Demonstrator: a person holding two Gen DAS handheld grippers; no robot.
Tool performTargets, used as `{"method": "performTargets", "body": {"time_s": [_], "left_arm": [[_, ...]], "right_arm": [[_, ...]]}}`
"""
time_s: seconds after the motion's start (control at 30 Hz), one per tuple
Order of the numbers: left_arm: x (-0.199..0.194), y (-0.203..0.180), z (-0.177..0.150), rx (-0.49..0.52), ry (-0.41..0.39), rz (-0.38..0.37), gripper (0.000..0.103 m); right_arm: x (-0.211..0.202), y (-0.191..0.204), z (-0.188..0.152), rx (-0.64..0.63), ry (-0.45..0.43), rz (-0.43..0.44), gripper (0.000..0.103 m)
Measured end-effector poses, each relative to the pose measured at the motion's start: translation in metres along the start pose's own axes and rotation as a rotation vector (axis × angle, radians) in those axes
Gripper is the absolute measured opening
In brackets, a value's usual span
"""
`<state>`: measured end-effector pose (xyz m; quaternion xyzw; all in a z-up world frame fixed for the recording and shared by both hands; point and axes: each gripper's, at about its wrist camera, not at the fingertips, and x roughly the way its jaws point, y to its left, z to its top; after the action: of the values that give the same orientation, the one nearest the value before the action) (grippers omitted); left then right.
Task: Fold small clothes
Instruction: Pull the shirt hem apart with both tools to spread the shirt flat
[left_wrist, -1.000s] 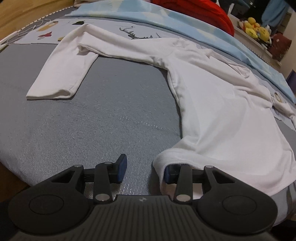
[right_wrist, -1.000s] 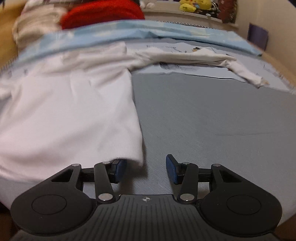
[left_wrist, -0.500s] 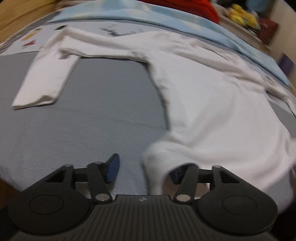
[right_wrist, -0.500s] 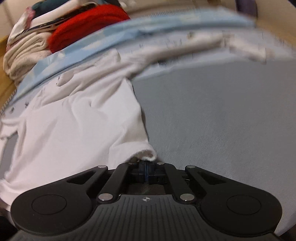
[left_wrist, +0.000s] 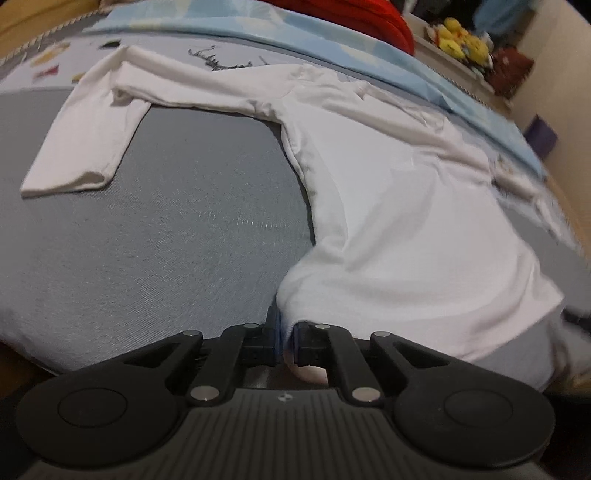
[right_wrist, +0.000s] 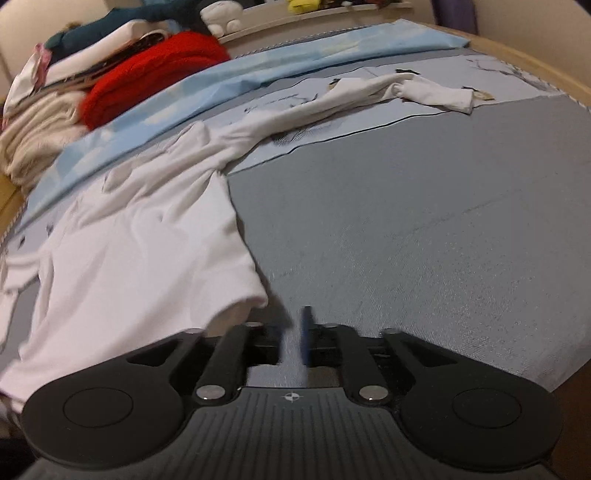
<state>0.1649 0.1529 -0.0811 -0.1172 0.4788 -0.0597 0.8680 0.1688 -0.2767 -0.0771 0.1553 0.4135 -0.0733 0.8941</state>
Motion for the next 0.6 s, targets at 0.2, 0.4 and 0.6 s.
{"method": "performTargets", "body": {"time_s": [0.2,0.4,0.6], "left_arm": [[0.012,0.018,0.016,-0.166,0.026,-0.029,0.007],[0.017,0.019,0.019,-0.164,0.028,-0.013,0.008],[0.021,0.016,0.02,-0.147,0.026,0.001,0.008]], "right_arm": [[0.015,0.026,-0.012,-0.172,0.036,-0.01,0.045],[0.026,0.049,0.002,-0.209,-0.07,0.005,0.045],[0.05,0.062,0.022,-0.186,-0.081,-0.029,0.045]]}}
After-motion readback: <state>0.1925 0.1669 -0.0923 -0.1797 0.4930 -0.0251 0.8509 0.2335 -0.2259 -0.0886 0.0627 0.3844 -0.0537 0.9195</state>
